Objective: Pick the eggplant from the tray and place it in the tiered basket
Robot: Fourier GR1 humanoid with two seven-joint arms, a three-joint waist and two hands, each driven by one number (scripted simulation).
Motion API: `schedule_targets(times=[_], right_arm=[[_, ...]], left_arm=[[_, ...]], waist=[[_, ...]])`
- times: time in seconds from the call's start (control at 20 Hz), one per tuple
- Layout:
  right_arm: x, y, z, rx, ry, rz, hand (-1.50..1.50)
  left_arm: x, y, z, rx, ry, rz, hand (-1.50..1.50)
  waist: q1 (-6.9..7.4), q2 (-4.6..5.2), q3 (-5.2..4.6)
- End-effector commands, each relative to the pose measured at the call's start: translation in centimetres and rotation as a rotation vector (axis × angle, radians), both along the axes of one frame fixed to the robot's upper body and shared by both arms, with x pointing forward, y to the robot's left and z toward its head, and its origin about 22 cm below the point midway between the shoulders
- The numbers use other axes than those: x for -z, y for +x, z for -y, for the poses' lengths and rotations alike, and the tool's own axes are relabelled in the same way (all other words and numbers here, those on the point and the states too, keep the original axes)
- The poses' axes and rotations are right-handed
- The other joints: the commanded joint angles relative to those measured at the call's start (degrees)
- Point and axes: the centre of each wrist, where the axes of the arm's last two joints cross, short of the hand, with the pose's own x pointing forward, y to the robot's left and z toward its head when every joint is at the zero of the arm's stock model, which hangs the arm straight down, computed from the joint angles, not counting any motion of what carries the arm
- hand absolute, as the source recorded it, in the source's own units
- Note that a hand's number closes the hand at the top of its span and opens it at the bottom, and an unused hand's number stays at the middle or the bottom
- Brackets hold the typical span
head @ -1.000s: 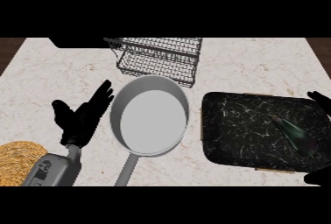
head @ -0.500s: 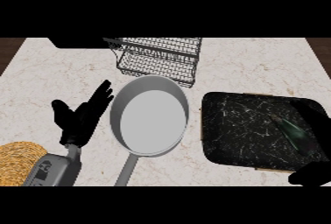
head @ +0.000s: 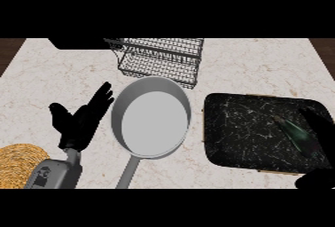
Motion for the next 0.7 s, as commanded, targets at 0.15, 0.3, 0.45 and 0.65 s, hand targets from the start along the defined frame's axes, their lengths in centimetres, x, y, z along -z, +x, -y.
schedule_targets(times=[0.15, 0.3, 0.45, 0.65], right_arm=[[2.7, 0.8, 1.0, 0.033, -0.009, 0.037, -1.5], [1.9, 0.7, 1.5, 0.029, 0.001, 0.033, -1.5], [4.4, 0.4, 3.1, 0.037, 0.014, 0.069, -1.5], [5.4, 2.4, 3.5, 0.032, 0.019, 0.031, -1.5]], left_arm=[[0.8, -1.1, 1.1, 0.003, -0.004, 0.013, 0.0], [0.8, 0.4, -1.6, 0.0, 0.007, 0.0, 0.0], [0.8, -0.3, -0.3, 0.007, -0.009, -0.006, 0.0], [0.4, -0.1, 2.5, 0.001, -0.01, 0.0, 0.0]], waist=[[0.18, 0.01, -0.01], [0.03, 0.01, -0.02], [0.05, 0.02, 0.0], [0.19, 0.04, 0.0]])
